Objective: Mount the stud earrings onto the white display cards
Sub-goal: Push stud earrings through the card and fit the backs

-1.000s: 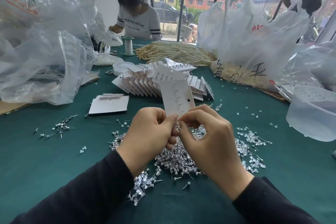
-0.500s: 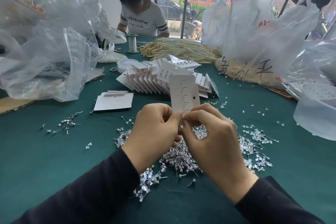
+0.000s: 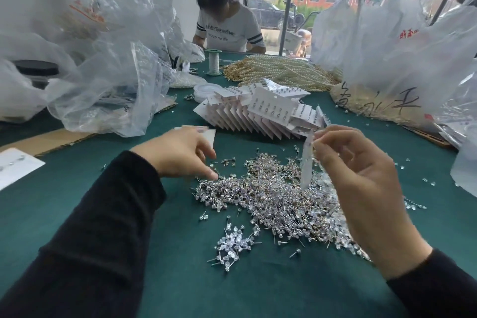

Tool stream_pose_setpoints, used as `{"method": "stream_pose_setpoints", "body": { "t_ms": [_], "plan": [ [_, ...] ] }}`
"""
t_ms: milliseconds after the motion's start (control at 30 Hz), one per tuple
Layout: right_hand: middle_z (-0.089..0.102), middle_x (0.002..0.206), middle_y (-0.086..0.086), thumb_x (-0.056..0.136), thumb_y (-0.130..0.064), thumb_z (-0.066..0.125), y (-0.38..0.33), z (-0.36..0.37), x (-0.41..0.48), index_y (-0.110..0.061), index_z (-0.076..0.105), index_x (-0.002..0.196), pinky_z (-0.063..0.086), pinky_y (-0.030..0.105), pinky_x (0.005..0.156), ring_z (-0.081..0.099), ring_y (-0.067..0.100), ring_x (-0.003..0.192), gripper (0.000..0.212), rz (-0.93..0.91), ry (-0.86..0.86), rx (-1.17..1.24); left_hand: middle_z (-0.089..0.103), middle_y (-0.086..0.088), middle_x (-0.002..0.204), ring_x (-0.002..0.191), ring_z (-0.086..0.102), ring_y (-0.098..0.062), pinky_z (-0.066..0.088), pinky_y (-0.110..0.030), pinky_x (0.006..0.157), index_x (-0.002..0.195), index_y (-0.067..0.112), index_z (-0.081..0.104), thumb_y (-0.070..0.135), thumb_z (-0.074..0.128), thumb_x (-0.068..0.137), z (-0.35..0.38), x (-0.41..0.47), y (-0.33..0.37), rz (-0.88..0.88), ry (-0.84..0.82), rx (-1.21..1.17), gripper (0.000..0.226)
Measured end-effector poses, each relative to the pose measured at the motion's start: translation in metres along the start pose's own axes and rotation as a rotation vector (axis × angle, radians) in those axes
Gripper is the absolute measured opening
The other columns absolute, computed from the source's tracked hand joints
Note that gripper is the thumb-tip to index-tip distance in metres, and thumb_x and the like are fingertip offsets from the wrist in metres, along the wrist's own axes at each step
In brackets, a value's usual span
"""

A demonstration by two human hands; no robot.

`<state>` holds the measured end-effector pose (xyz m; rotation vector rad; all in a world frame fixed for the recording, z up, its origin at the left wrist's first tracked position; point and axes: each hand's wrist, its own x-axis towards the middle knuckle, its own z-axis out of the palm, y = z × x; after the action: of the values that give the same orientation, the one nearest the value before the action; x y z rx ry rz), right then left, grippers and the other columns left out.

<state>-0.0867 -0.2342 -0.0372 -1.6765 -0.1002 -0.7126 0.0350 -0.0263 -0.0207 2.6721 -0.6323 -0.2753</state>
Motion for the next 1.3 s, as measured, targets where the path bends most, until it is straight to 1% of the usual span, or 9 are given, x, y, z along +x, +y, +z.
{"method": "stream_pose_setpoints", "body": {
  "t_ms": [133,233,433,567,667,767,933,1033,1300],
  "plan": [
    [0.067,0.076,0.0,0.072,-0.013,0.059,-0.007,-0.006,0.001,-0.013,0.063,0.073,0.054,0.023,0.064,0.062,0.012,0.071,0.004,0.31,0.015,0.495,0.058,0.011,0.079,0.071,0.052,-0.003,0.038,-0.016,0.062,0.084,0.029,0.065,0.033,0.078,0.067,0.011,0.003,0.004,0.005,-0.102,0.065,0.022],
    [0.066,0.072,0.004,0.07,-0.012,0.058,-0.008,-0.008,0.0,-0.008,0.06,0.077,0.054,0.022,0.057,0.062,0.012,0.065,0.008,0.463,0.001,0.614,0.057,0.014,0.064,0.06,0.05,0.002,0.036,-0.014,0.054,0.067,0.026,0.062,0.026,0.076,0.071,0.013,0.005,0.004,0.043,-0.082,0.053,0.015],
    [0.069,0.077,0.011,0.057,-0.009,0.069,-0.004,-0.01,0.0,-0.006,0.065,0.078,0.056,0.029,0.062,0.065,0.021,0.07,0.022,0.697,-0.008,0.794,0.063,0.011,0.065,0.064,0.056,-0.004,0.042,-0.017,0.06,0.066,0.023,0.066,0.025,0.072,0.075,0.01,0.001,0.006,0.056,-0.056,0.042,0.011],
    [0.07,0.089,0.015,0.018,-0.009,0.093,-0.001,-0.011,0.0,-0.004,0.066,0.088,0.056,0.036,0.068,0.069,0.025,0.076,0.075,0.756,-0.022,0.86,0.065,0.007,0.061,0.055,0.054,-0.001,0.041,-0.015,0.056,0.058,0.021,0.067,0.036,0.069,0.077,0.004,-0.002,0.009,0.052,0.036,0.002,0.024],
    [0.07,0.091,0.015,0.041,-0.009,0.082,-0.001,-0.01,0.0,-0.003,0.062,0.096,0.056,0.036,0.069,0.068,0.026,0.079,0.059,0.788,-0.018,0.883,0.06,-0.005,0.057,0.05,0.048,-0.013,0.039,-0.025,0.055,0.053,0.017,0.058,0.04,0.054,0.086,0.004,-0.006,0.018,0.103,0.139,-0.021,0.041],
    [0.069,0.094,0.016,0.055,-0.012,0.067,0.0,-0.01,-0.001,-0.002,0.061,0.099,0.054,0.035,0.075,0.067,0.026,0.083,0.045,0.805,-0.028,0.899,0.049,0.006,0.054,0.044,0.039,-0.005,0.036,-0.018,0.048,0.062,0.02,0.049,0.037,0.05,0.089,0.01,-0.015,0.035,0.24,0.188,-0.186,0.032],
    [0.066,0.097,0.02,0.025,-0.011,0.094,0.0,-0.007,-0.003,-0.001,0.062,0.096,0.054,0.035,0.077,0.063,0.027,0.086,0.079,0.783,-0.079,0.897,0.06,0.006,0.064,0.054,0.053,-0.006,0.045,-0.015,0.052,0.075,0.019,0.06,0.019,0.069,0.078,0.021,-0.027,0.061,0.455,0.268,-0.456,0.01],
    [0.066,0.093,0.018,0.025,-0.01,0.093,0.0,-0.006,-0.004,-0.001,0.065,0.088,0.056,0.032,0.068,0.064,0.024,0.077,0.07,0.757,-0.109,0.916,0.067,0.005,0.071,0.062,0.061,-0.01,0.051,-0.017,0.059,0.074,0.018,0.065,0.013,0.073,0.074,0.029,-0.027,0.07,0.464,0.39,-0.553,0.009],
    [0.065,0.095,0.019,0.029,-0.012,0.093,0.0,-0.003,-0.006,0.001,0.066,0.094,0.055,0.036,0.075,0.066,0.025,0.078,0.071,0.74,-0.142,0.903,0.068,-0.001,0.076,0.066,0.063,-0.013,0.053,-0.028,0.064,0.077,0.01,0.069,0.007,0.073,0.074,0.038,-0.028,0.076,0.531,0.513,-0.525,0.006]
  ]
}}
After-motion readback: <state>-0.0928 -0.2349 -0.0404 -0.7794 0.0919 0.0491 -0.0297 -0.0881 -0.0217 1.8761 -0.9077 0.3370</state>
